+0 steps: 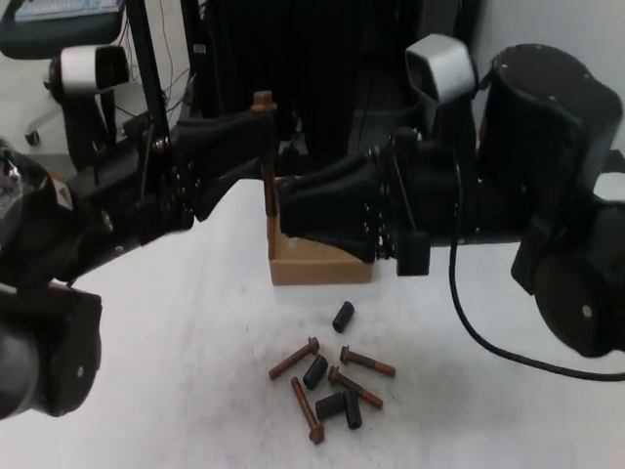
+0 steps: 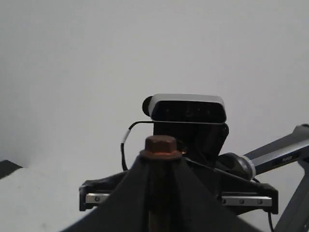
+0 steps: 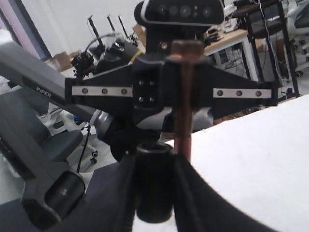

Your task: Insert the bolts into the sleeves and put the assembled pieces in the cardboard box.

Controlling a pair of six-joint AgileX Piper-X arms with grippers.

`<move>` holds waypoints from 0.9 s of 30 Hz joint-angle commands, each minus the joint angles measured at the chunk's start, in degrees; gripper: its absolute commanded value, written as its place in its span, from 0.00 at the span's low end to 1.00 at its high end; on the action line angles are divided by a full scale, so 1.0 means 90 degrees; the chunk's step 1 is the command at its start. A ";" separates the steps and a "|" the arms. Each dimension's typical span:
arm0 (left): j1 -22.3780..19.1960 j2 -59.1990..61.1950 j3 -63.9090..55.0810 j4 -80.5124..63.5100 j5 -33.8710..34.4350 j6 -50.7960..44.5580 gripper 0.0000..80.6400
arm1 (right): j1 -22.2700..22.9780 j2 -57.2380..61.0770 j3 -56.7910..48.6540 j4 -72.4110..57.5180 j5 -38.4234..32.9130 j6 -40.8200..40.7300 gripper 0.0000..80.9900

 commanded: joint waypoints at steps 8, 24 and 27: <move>-0.0025 -0.0021 -0.0332 -0.0123 -0.0416 0.1758 0.00 | 0.0352 0.0101 0.0832 -0.0697 0.0852 -0.0344 0.00; -0.0025 -0.0037 -0.0795 -0.0123 -0.0316 0.1322 0.00 | 0.1070 0.0381 0.1269 -0.2080 0.4591 -0.2132 0.00; -0.0046 -0.0036 -0.0795 -0.0123 -0.0316 0.1295 0.00 | 0.1070 0.0381 0.1269 -0.2081 0.4816 -0.2367 0.00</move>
